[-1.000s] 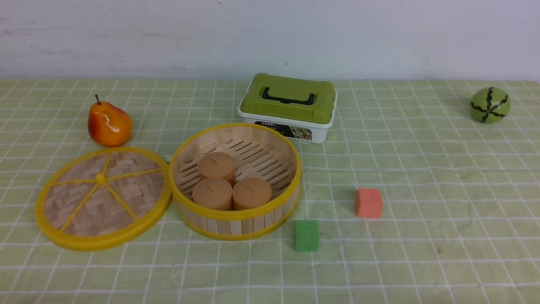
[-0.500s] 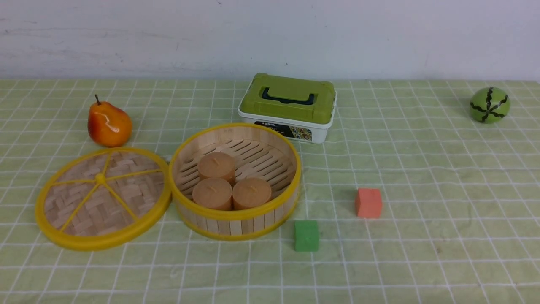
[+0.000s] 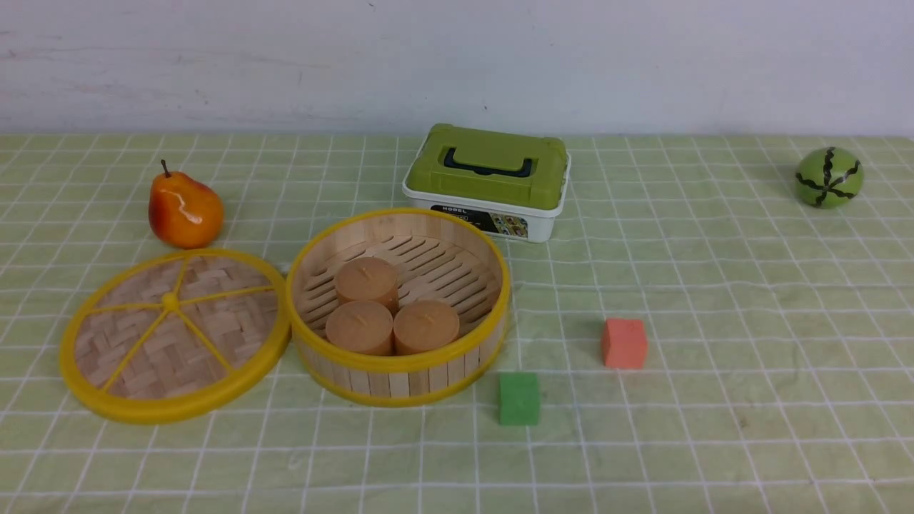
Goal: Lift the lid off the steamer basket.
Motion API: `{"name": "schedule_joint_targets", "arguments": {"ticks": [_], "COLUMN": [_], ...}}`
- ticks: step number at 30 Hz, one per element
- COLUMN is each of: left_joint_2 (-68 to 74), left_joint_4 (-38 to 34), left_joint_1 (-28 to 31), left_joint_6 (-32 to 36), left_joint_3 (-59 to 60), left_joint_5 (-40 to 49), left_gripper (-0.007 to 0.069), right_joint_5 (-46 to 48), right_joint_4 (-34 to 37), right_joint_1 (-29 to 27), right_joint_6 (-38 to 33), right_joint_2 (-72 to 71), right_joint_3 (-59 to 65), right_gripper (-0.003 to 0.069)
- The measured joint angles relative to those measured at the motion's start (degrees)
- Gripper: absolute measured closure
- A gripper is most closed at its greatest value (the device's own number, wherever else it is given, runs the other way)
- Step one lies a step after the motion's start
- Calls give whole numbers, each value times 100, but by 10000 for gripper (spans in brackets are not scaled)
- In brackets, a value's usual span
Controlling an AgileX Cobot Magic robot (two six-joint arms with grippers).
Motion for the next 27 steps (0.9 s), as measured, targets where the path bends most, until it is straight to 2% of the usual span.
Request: {"name": "schedule_joint_targets", "arguments": {"ticks": [27], "left_joint_2": [0], "left_joint_4": [0], "left_joint_1": [0], "left_joint_6": [0], "left_joint_3": [0], "left_joint_5": [0], "left_gripper": [622], "right_joint_5": [0], "right_joint_4": [0], "right_joint_1": [0], "right_joint_6": [0], "right_joint_2": [0], "right_joint_3": [0], "right_gripper": [418]}}
